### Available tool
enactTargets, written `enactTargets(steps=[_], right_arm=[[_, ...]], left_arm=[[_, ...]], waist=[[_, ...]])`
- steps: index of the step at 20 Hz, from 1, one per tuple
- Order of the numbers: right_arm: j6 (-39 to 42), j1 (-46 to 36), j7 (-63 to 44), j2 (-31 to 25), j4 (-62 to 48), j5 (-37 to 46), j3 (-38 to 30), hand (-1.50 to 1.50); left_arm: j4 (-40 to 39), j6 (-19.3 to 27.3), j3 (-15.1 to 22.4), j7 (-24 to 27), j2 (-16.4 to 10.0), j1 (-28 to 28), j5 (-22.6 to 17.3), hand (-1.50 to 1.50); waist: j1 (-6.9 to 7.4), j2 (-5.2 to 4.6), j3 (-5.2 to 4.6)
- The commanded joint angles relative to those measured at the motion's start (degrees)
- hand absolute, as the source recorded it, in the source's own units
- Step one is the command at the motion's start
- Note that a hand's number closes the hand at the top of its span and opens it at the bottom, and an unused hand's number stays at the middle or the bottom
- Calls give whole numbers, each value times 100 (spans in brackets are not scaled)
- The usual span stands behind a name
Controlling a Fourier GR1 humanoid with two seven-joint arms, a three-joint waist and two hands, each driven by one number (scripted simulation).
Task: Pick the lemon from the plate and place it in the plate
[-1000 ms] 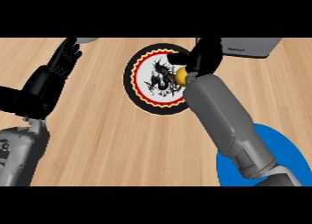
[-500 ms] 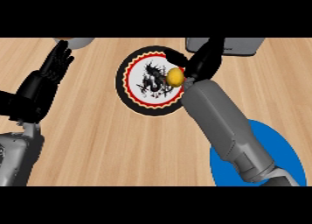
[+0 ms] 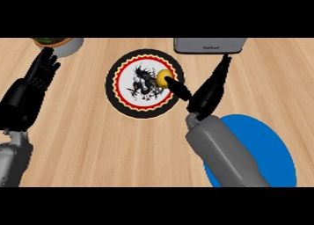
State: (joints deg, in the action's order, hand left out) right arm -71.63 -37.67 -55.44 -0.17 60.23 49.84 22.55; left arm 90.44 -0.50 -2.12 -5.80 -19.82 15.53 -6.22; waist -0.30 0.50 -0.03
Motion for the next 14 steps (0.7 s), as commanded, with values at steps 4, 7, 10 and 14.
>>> enactTargets(steps=[4, 7, 10, 14], right_arm=[[791, 1785, -441, 16, 2258, 1278, 52, -150], [956, 2568, -331, 17, 3073, 1586, 232, -150], [1056, 3285, -202, -216, 3749, 1507, 536, -150], [1410, 3943, -220, -8, 4197, 2282, 526, -150]], left_arm=[[329, -24, -15, 31, 138, -455, 43, 0], [-1, -52, -108, 13, 149, -20, 82, 0], [-235, -209, -219, 181, 112, 64, 36, 0], [130, -214, -200, -20, 105, -71, 120, 0]], waist=[[-86, 10, -3], [-61, -25, 0], [-61, -33, -1], [-26, -33, 0]])
